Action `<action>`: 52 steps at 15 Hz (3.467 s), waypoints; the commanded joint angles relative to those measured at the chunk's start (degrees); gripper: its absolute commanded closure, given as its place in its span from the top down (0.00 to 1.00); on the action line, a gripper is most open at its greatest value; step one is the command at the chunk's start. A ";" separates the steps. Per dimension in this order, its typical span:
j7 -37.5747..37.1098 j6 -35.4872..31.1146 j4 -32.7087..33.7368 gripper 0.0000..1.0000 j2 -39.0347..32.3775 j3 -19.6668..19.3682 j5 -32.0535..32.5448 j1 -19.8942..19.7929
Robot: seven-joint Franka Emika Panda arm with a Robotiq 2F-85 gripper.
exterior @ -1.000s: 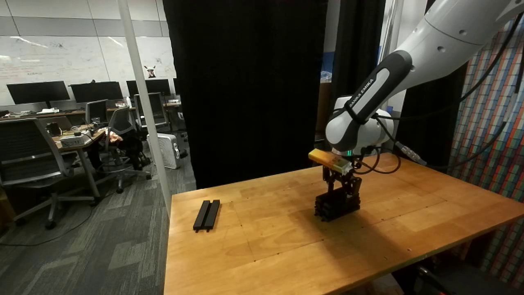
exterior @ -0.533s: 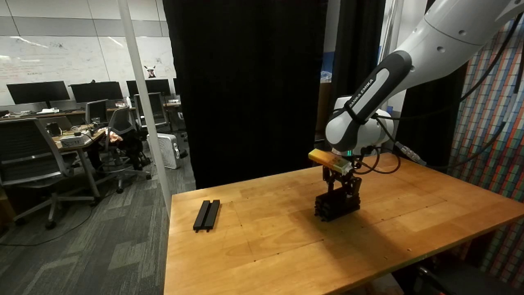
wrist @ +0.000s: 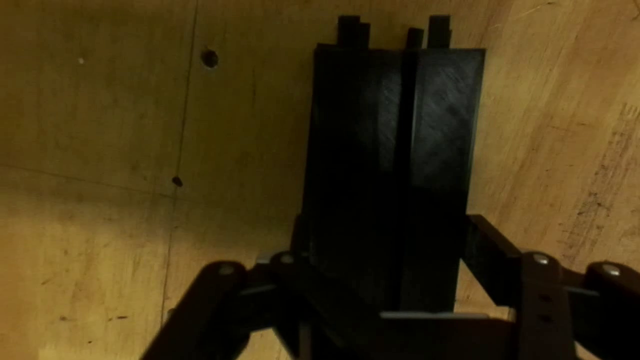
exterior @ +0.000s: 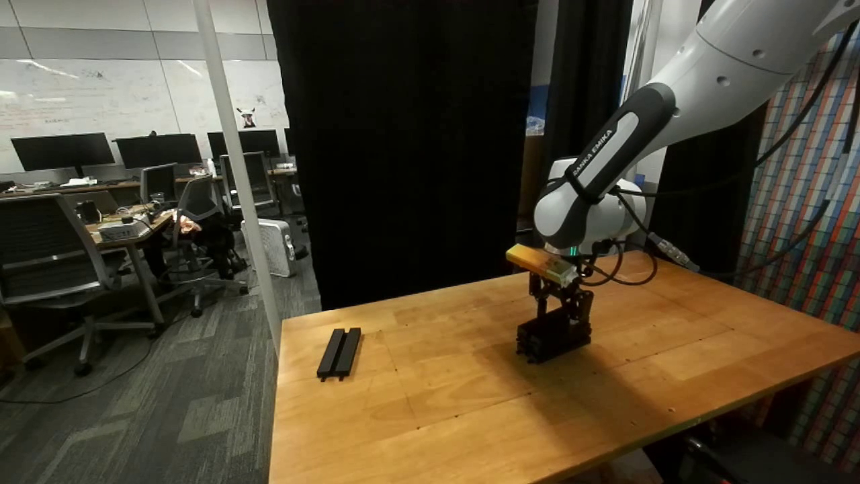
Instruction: Stack the black objects on the table
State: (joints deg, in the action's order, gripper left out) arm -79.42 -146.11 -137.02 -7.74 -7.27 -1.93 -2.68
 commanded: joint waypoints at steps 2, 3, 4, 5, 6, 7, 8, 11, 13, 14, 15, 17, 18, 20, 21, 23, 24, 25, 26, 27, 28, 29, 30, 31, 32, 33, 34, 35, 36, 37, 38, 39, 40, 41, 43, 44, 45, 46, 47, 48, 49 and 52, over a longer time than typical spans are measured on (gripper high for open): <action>0.00 -1.21 0.24 1.00 0.08 0.24 -1.42 0.04; -0.28 -1.16 0.34 1.00 0.11 0.25 -1.10 0.18; -0.54 -0.99 0.38 1.00 0.30 0.26 -0.75 0.32; -0.45 -0.58 0.53 1.00 0.79 0.39 -0.14 0.60; -0.98 0.67 1.10 1.00 1.42 0.51 1.75 1.30; -0.96 2.28 2.02 1.00 1.94 0.71 3.86 1.99; -0.55 4.00 3.24 1.00 2.17 1.12 6.00 2.70; 2.56 9.85 8.57 1.00 1.46 3.23 9.54 4.30; 6.66 13.49 13.49 1.00 -0.58 4.96 9.84 5.14; 8.84 15.00 16.02 1.00 -1.83 5.72 9.63 5.52; 11.47 16.32 18.60 1.00 -3.17 6.37 9.23 5.82; 16.91 17.75 23.42 1.00 -6.15 7.37 8.74 6.35; 19.84 18.03 25.76 1.00 -7.85 7.76 8.38 6.56; 25.64 18.04 30.46 1.00 -11.94 8.40 7.76 7.07; 28.68 18.16 33.02 1.00 -14.33 8.74 7.24 7.30; 34.68 19.05 38.37 1.00 -19.23 9.41 6.20 7.85; 37.60 19.52 40.79 1.00 -21.45 9.66 5.85 8.15; 40.53 20.31 43.64 1.00 -23.76 9.88 5.51 8.55; 43.39 21.05 45.94 1.00 -25.71 10.03 5.32 8.94; 46.26 22.15 48.43 1.00 -27.49 10.18 5.20 9.36; 48.39 23.18 50.96 1.00 -29.42 10.07 5.17 9.92; 50.54 24.23 53.18 1.00 -30.85 10.03 4.91 10.40; 52.33 25.42 55.39 1.00 -32.30 9.94 4.67 10.92; 54.08 26.56 57.40 1.00 -33.42 9.90 4.38 11.31; 55.64 27.47 59.40 1.00 -34.61 9.95 4.16 11.64; 57.12 28.29 61.57 1.00 -35.90 10.14 3.81 11.80; 58.69 29.17 63.43 1.00 -36.95 10.50 3.24 11.93; 59.84 29.79 65.26 1.00 -38.11 10.73 2.81 12.20; 60.73 30.04 66.73 1.00 -39.05 11.01 2.33 12.48; 61.63 30.22 68.13 1.00 -39.92 11.34 1.68 12.65; 62.28 30.31 69.41 1.00 -40.89 11.60 1.25 12.99; 63.24 30.27 70.55 1.00 -41.71 12.05 0.59 13.08; 63.81 30.42 71.81 1.00 -42.57 12.48 0.01 13.23; 64.55 30.70 73.19 1.00 -43.64 13.09 -0.79 13.26; 65.54 32.07 75.57 1.00 -45.36 14.00 -2.25 13.61; 65.56 32.78 76.77 1.00 -46.19 14.24 -2.68 13.84; 65.01 33.65 78.01 1.00 -46.97 14.41 -3.27 14.17; 63.53 34.08 79.16 1.00 -47.87 14.32 -3.80 14.67; 63.03 34.67 80.21 1.00 -48.61 14.09 -3.82 15.25; 62.19 34.42 81.05 1.00 -49.27 13.69 -3.56 16.04; 61.52 34.37 82.04 1.00 -49.98 13.68 -3.73 16.47; 58.46 33.41 84.83 1.00 -52.07 12.83 -3.10 18.21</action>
State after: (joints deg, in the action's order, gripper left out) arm -17.74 -113.79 -58.48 -56.47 6.74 -4.38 13.67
